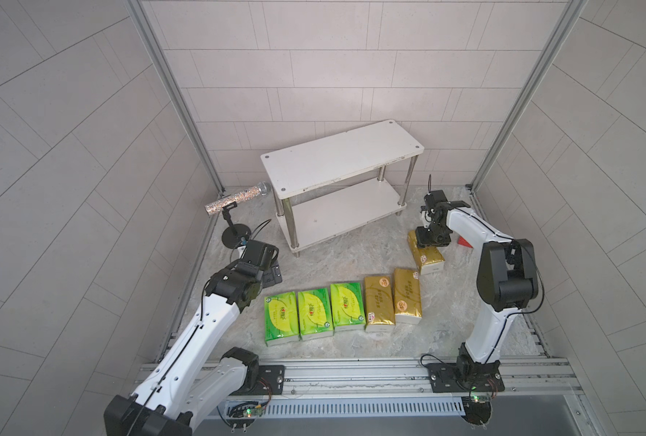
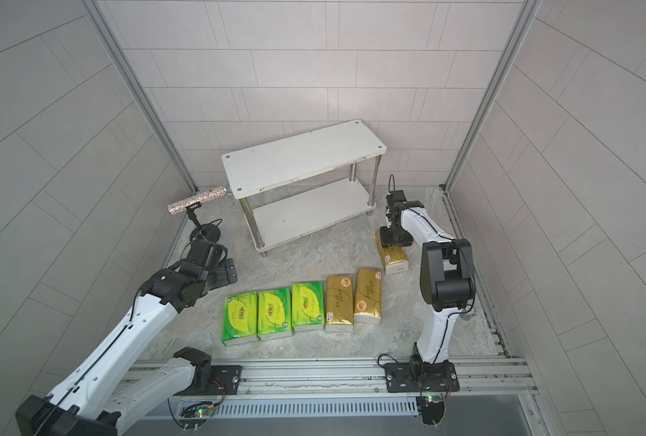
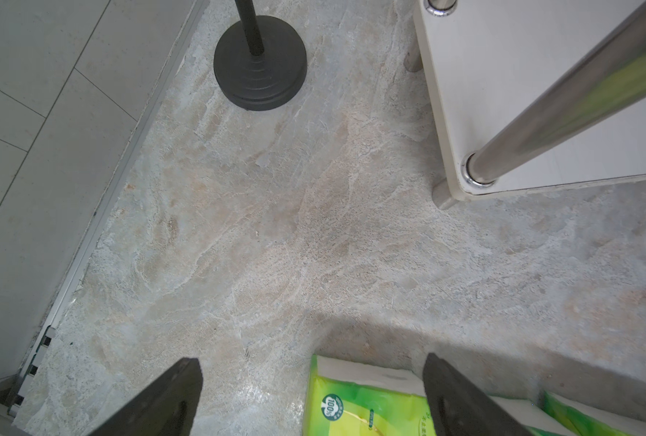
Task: Place the tissue boxes on the shelf by color
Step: Move the box of tissues to the center of the board.
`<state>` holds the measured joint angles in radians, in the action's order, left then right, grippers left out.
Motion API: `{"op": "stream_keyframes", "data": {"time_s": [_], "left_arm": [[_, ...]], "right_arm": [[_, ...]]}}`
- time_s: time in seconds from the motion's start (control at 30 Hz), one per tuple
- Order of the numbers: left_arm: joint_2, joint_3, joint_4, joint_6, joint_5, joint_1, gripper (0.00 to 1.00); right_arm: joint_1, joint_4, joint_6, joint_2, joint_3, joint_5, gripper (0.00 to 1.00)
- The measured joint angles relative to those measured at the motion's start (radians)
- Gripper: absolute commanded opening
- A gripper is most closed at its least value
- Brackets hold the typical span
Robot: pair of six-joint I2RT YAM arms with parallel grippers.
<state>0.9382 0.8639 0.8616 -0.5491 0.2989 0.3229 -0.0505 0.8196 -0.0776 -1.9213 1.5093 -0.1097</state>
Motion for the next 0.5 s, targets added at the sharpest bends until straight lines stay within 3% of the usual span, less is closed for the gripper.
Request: {"op": "stream_keyframes", "data": {"time_s": [0.2, 0.23, 0.27, 0.5], "left_arm": [[-0.014, 0.000, 0.035, -0.001, -0.003, 0.000, 1.00], [-0.013, 0.000, 0.038, 0.000, -0.001, 0.000, 1.00], [-0.011, 0.002, 0.042, 0.001, 0.002, 0.000, 1.00], [0.024, 0.030, 0.064, 0.026, 0.023, 0.000, 1.00]], "right_arm": [[-0.001, -0.055, 0.099, -0.043, 0.050, -0.097, 0.77], [-0.001, -0.065, 0.104, -0.044, 0.050, -0.109, 0.85], [0.000, -0.078, 0.106, -0.042, 0.045, -0.117, 0.99], [0.030, -0.254, 0.116, 0.106, -0.166, -0.179, 1.00]]}}
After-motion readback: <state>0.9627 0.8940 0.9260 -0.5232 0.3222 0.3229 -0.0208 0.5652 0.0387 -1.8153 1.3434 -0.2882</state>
